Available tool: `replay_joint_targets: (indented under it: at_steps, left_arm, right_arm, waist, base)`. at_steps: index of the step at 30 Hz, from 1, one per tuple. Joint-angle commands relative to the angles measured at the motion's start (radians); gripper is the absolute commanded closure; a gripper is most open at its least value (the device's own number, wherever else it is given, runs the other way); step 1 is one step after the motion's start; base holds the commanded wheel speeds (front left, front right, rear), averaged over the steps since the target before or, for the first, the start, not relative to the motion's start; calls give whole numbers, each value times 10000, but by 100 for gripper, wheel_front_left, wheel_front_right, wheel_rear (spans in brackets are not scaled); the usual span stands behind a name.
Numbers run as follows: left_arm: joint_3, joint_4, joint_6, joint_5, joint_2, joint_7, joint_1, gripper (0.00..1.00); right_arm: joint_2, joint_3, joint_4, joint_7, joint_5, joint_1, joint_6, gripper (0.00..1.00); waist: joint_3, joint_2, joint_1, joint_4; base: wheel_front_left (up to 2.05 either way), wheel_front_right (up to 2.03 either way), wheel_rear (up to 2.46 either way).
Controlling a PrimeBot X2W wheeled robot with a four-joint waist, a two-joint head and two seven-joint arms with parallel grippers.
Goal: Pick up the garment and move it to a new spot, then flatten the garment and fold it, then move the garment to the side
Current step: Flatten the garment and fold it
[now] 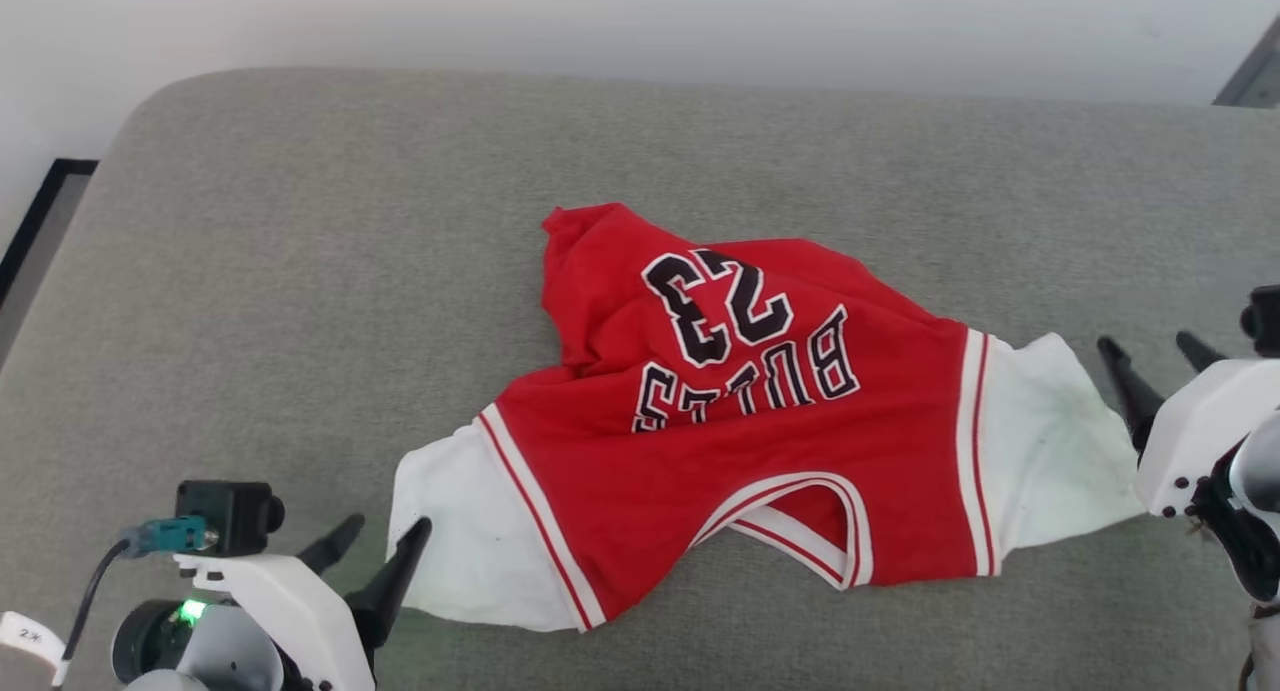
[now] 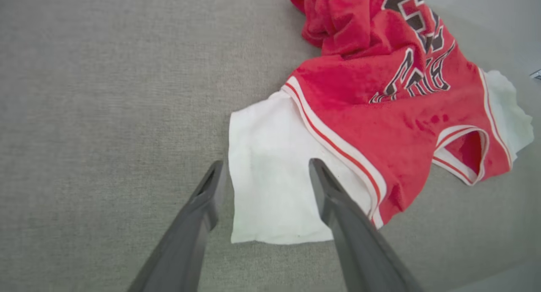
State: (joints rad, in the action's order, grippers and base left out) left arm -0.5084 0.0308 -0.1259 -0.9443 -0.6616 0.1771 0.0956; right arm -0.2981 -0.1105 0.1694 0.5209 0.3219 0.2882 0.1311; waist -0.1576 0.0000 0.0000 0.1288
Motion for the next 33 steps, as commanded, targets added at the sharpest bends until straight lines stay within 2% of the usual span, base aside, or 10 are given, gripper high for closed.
replay_joint_targets:
  at_steps: [1,7,12,21,28,29,30,33]
  left_arm:
    - [-19,26,-188,-223,-14,288,-77,0]
    - [-292,-231,-829,-257,-252,1432,-62,0]
    - [-283,-552,-1132,-480,-364,2021,64,0]
    - [-505,-1219,-1393,-787,-210,3129,664,0]
    - [-1371,-2078,-1527,-446,83,4462,1419,0]
    - [-1519,-2225,-1503,-430,131,4672,1476,27]
    - [-1691,-2325,-1393,-380,147,4898,1542,100]
    - [-1859,-2507,-1242,-317,229,5080,1754,100]
  right_arm:
    - [157,-90,-396,-257,-87,-189,-7,0]
    - [876,-519,-1667,-1469,-680,-619,-5,0]
    - [1355,-605,-2310,-2124,-909,-992,-5,0]
    - [2040,-710,-2972,-2434,-859,-1919,-5,0]
    - [2325,-398,-2869,-2165,-637,-2430,-5,0]
    - [2327,-290,-2810,-2036,-569,-2448,-5,0]
    - [2311,-178,-2739,-1870,-546,-2456,-5,0]
    - [2164,120,-2466,-1269,-310,-2360,-5,0]
  waist:
    - [13,0,0,-135]
    - [-25,0,0,-625]
    - [-94,0,0,-1040]
    - [-296,0,0,-1537]
    - [-497,0,0,-1815]
    - [-522,0,0,-1837]
    - [-543,0,0,-1853]
    - [-613,0,0,-1873]
  base:
    - [0,0,0]
    - [0,0,0]
    - [0,0,0]
    - [0,0,0]
    - [0,0,0]
    - [0,0,0]
    - [0,0,0]
    - [0,0,0]
